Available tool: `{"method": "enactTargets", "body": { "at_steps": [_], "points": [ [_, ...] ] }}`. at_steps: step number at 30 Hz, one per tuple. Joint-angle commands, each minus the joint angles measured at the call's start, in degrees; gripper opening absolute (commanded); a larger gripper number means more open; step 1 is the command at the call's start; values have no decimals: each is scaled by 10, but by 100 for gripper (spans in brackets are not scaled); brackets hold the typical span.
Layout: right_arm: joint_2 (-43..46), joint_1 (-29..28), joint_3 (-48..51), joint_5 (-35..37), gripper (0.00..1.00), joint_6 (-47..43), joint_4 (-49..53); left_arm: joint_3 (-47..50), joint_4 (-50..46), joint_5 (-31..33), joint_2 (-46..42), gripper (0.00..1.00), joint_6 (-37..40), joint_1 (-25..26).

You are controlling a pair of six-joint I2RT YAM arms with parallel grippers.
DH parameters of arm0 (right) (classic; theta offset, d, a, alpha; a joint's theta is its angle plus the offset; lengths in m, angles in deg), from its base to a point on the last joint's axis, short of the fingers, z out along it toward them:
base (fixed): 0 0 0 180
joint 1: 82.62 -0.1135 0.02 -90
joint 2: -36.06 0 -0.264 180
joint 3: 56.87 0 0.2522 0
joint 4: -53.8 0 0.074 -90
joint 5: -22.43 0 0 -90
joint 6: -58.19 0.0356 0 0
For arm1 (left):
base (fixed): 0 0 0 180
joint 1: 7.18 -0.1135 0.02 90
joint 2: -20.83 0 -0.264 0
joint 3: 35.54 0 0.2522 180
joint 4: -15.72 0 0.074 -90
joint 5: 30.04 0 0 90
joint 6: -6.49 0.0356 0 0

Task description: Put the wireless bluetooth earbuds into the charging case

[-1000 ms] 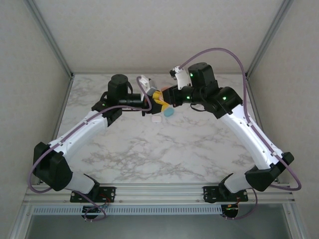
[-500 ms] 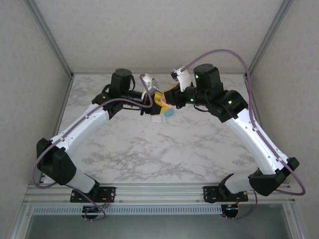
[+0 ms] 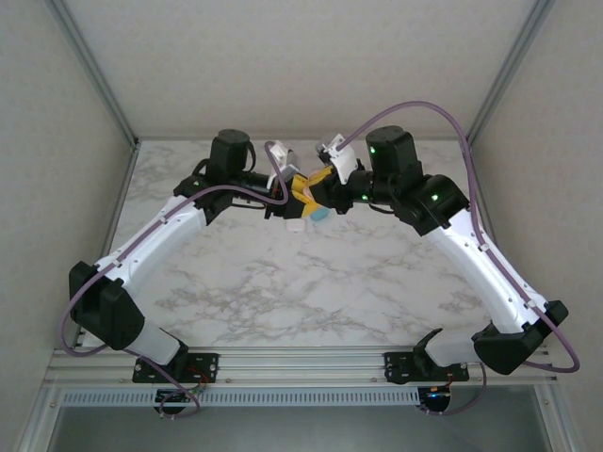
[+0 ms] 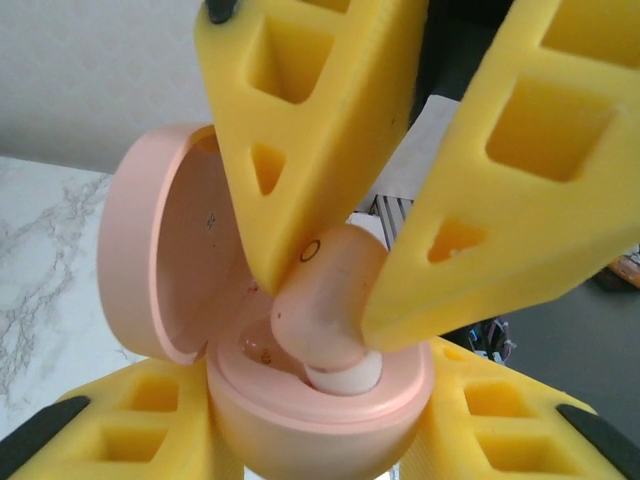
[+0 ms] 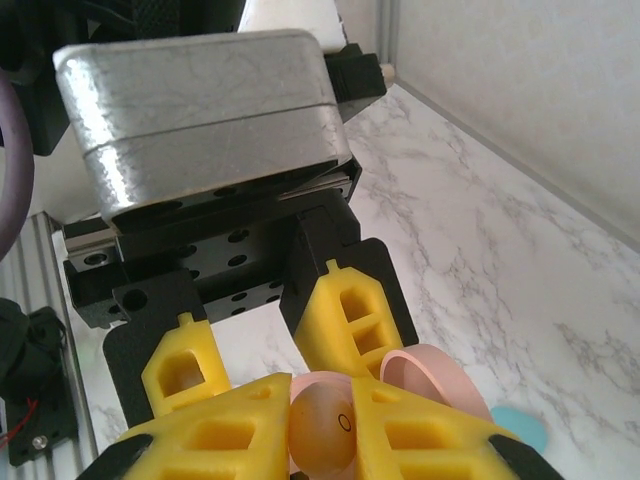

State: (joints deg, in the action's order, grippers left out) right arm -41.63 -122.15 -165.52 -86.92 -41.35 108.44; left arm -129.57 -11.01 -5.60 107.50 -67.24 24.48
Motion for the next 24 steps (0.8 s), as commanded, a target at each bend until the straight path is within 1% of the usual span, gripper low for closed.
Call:
{"method": "enactTargets", "body": {
  "at_steps": [1,4,7,10,14,17,18,21,24],
  "points": [
    [-5,-2,10,-1,19,-59,-15,-3,18,-22,-19,5,-6,2],
    [1,-2,25,3,19,-86,-29,0,22,-20,-23,5,-6,2],
    [6,0,34,-36,20,-142,-26,6,34,-17,-27,5,-14,3],
    [21,0,61,-79,25,-215,-34,12,54,-14,-31,5,-26,5],
    [23,0,66,-75,32,-278,-33,18,63,-10,-36,5,-32,7],
    [17,0,54,-54,38,-282,-35,24,63,-5,-38,4,-34,9],
    [15,0,50,-48,42,-278,-35,28,78,1,-39,4,-42,9],
    [20,0,47,-49,49,-269,-41,49,125,14,-43,4,-72,9],
    [34,0,57,-45,52,-266,-55,62,153,22,-45,4,-90,10]
  ]
}}
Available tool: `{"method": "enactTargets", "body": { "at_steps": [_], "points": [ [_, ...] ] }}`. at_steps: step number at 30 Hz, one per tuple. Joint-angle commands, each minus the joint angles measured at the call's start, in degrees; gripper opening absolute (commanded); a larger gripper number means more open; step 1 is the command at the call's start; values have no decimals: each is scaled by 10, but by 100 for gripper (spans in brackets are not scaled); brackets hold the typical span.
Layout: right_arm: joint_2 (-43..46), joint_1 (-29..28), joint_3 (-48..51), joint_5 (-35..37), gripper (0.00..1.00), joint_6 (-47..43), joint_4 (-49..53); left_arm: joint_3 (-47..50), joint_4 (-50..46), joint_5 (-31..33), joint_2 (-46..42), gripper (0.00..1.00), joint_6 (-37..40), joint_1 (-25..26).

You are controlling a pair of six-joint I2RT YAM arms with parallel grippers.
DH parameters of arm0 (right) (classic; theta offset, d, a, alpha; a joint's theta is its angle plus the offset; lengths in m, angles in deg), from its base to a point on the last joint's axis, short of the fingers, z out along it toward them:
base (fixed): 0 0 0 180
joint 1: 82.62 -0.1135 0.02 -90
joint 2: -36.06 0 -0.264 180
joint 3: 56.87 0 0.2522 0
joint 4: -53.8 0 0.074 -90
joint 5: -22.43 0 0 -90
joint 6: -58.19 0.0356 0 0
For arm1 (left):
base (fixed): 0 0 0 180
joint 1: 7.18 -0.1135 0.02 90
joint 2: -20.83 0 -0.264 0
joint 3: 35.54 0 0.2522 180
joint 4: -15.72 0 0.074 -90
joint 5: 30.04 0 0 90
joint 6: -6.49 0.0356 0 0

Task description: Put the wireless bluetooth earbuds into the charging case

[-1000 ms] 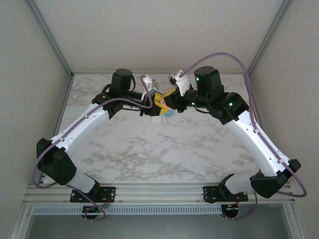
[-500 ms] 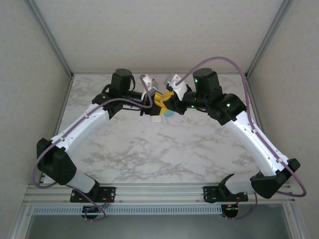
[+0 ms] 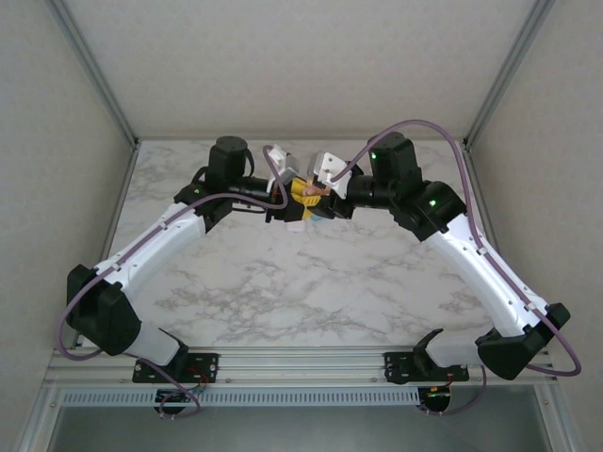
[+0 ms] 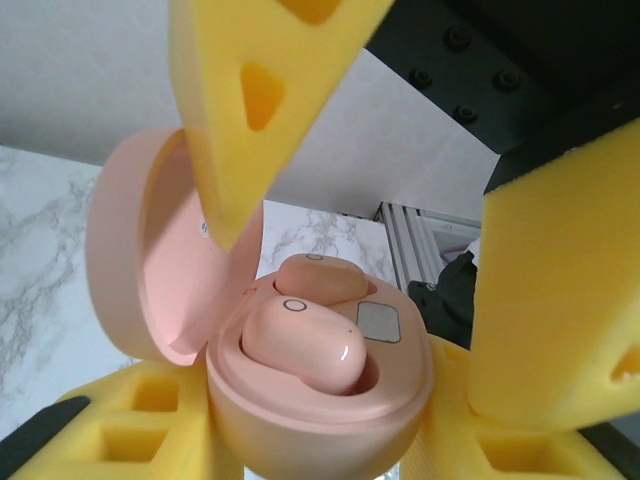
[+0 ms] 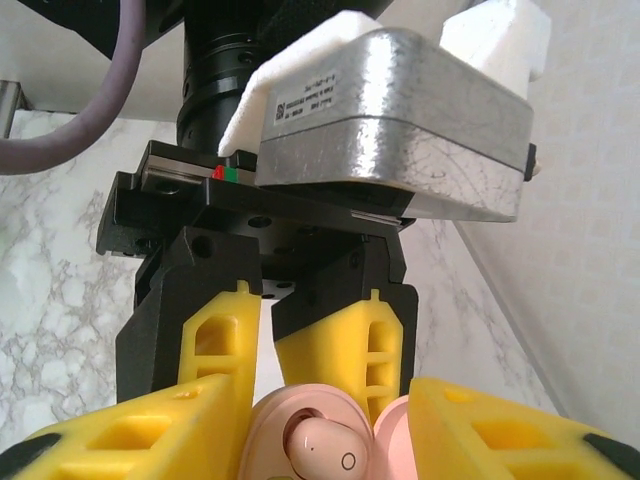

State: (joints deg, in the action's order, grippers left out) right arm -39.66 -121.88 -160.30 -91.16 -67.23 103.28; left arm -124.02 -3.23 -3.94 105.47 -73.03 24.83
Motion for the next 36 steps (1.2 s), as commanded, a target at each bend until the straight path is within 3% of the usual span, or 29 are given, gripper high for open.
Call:
{"method": "enactTargets", "body": {
  "at_steps": [1,5,7,12,17,20,23,28,33,36],
  "points": [
    [20,-3,9,4,52,-6,-9,7,78,7,-25,4,-34,6],
    [37,-2,6,-6,53,20,-23,17,85,28,-29,4,-35,6],
    [48,-2,6,-34,53,44,-29,29,100,58,-33,4,-39,6],
    [79,-2,30,-30,53,126,-56,64,161,124,-46,4,-58,7],
    [91,-2,34,46,46,247,-59,89,200,171,-58,4,-57,8],
    [90,-2,25,125,43,338,-57,97,204,192,-63,4,-44,11],
    [77,6,-11,248,47,466,-22,108,206,206,-70,4,-23,16],
    [-28,26,-154,224,49,563,105,110,197,207,-71,5,-2,20],
    [-152,57,-307,184,51,580,242,106,177,204,-83,5,21,27],
    [-201,84,-354,114,51,583,271,101,156,202,-92,5,40,31]
  ]
}}
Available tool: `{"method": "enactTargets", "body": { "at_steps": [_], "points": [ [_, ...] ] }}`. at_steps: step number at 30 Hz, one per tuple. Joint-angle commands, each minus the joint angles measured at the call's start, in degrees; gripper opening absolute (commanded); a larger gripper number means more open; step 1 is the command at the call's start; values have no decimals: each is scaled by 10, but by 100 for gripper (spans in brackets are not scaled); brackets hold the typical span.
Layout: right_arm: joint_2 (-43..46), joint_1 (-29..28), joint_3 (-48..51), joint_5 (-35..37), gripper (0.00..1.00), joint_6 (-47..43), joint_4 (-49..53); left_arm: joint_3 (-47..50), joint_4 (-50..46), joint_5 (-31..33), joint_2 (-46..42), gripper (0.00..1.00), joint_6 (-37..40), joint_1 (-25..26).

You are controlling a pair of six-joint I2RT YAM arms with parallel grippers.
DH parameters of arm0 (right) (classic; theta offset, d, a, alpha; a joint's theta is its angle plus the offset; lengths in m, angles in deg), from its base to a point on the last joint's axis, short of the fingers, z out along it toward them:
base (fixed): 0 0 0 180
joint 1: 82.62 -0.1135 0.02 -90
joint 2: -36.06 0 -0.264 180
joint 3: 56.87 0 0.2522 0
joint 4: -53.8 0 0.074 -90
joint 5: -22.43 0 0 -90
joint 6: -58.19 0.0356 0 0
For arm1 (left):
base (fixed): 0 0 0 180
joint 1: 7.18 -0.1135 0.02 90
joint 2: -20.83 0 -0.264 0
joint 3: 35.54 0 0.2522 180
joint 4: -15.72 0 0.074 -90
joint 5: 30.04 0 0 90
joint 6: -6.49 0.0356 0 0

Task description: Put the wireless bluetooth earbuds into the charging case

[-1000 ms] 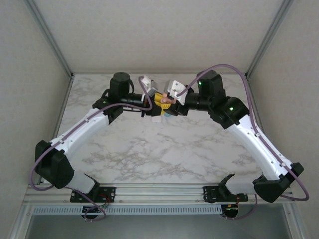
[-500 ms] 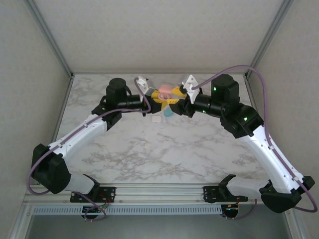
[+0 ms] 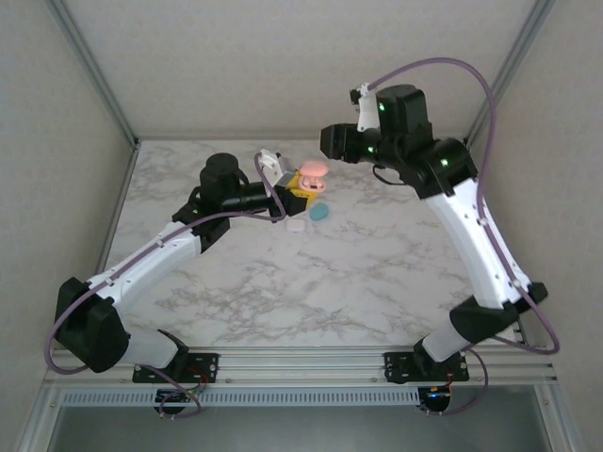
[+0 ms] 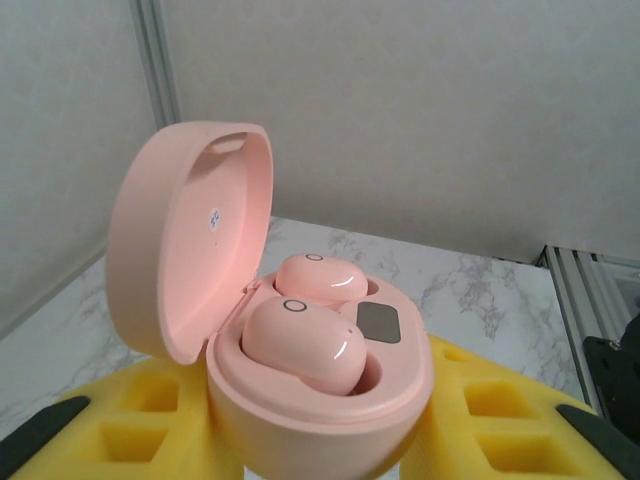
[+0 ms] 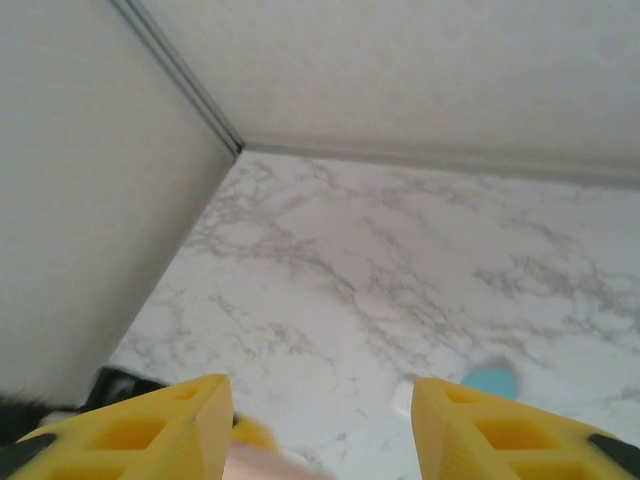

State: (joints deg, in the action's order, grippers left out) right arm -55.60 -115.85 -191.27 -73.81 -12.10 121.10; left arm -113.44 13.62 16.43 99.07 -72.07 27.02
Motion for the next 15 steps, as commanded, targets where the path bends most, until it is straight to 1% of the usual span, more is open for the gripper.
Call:
{"method": "enactTargets", "body": {
  "at_steps": [1,5,7,10,15],
  "points": [
    [-54,29,-54,-83,51,29,99,-6,-18,-1,-29,5,34,9],
    [-109,35,-121,-166,50,-4,156,-11,-28,8,-27,5,40,10],
    [-119,35,-135,-190,49,-16,177,-16,-31,16,-21,5,34,10],
    [-100,35,-106,-215,48,-38,189,-21,-23,28,-14,5,16,9],
    [-32,35,-7,-221,48,-53,174,-28,0,33,0,6,-25,6]
  ]
}}
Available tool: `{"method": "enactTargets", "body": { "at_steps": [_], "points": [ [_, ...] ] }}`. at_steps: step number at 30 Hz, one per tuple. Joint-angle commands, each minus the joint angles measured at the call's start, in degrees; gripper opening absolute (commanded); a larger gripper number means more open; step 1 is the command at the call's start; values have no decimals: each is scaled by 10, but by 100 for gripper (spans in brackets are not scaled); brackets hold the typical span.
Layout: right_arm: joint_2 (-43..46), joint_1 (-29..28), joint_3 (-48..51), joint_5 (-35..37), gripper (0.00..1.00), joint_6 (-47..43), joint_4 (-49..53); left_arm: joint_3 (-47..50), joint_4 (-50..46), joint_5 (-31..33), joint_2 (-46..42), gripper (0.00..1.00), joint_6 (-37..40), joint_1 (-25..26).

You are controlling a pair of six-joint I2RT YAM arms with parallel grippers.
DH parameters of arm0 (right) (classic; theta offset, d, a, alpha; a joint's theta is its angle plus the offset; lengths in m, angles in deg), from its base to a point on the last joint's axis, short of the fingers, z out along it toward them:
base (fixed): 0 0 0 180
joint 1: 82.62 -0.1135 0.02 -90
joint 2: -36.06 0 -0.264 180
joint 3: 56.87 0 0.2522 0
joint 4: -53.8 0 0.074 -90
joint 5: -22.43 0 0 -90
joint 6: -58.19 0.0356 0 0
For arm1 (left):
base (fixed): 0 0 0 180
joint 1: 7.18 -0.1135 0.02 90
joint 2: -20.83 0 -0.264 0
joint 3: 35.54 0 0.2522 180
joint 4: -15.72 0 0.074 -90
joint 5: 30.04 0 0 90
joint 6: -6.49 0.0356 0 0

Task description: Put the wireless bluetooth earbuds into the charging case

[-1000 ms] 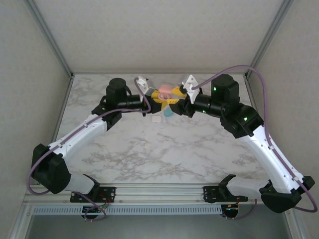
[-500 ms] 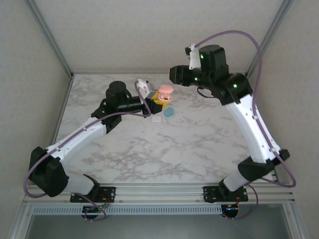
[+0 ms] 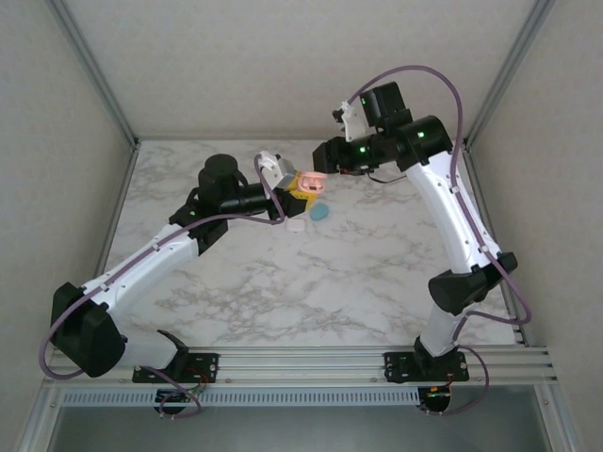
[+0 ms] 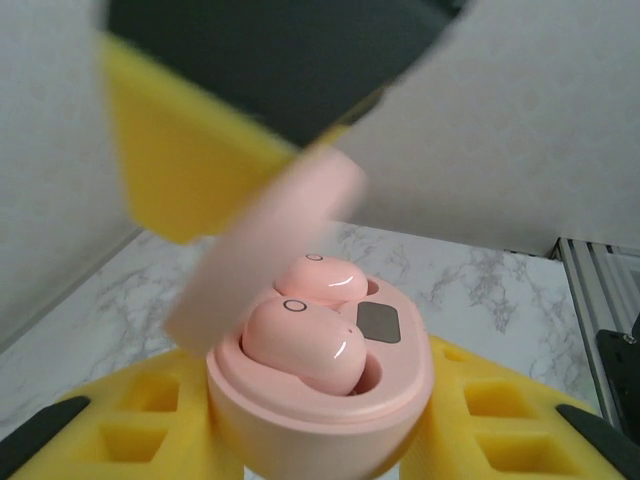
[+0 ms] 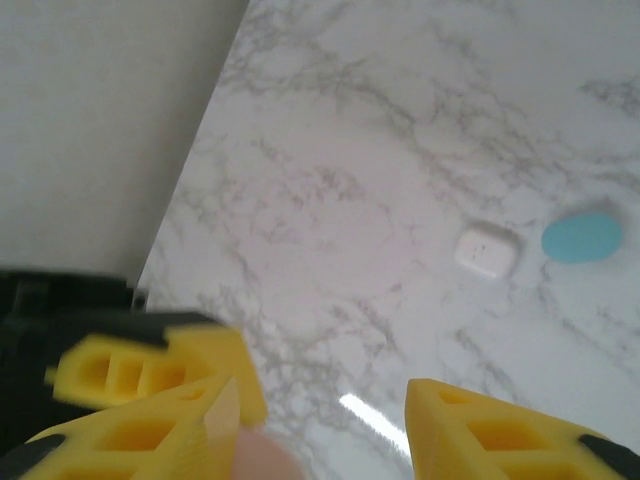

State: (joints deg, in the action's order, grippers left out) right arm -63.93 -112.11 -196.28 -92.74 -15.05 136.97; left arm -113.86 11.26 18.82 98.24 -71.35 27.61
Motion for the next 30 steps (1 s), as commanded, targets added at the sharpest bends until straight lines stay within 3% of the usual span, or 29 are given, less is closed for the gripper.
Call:
{"method": "enactTargets", "body": {
  "at_steps": [1,3,6,9,13,18,21,26,30],
  "points": [
    [62,-3,58,-31,48,-23,10,-26,25,10,11,6,-38,0],
    [84,-2,89,-8,50,-16,-7,-31,20,6,16,6,-44,-1],
    [131,12,150,97,52,22,-53,-36,-15,12,21,7,-39,0],
    [177,44,244,135,54,65,-118,-2,-7,32,36,7,-49,1],
    [209,95,404,10,57,158,-255,44,19,61,50,7,-36,21],
    [222,104,519,26,56,219,-324,62,10,95,125,8,-27,43],
    [191,105,574,-57,54,254,-388,103,90,108,141,8,-48,52],
    [189,111,637,8,56,293,-417,71,54,146,209,13,-22,67],
    [176,112,647,3,55,302,-428,71,93,172,270,12,-32,77]
  ]
}}
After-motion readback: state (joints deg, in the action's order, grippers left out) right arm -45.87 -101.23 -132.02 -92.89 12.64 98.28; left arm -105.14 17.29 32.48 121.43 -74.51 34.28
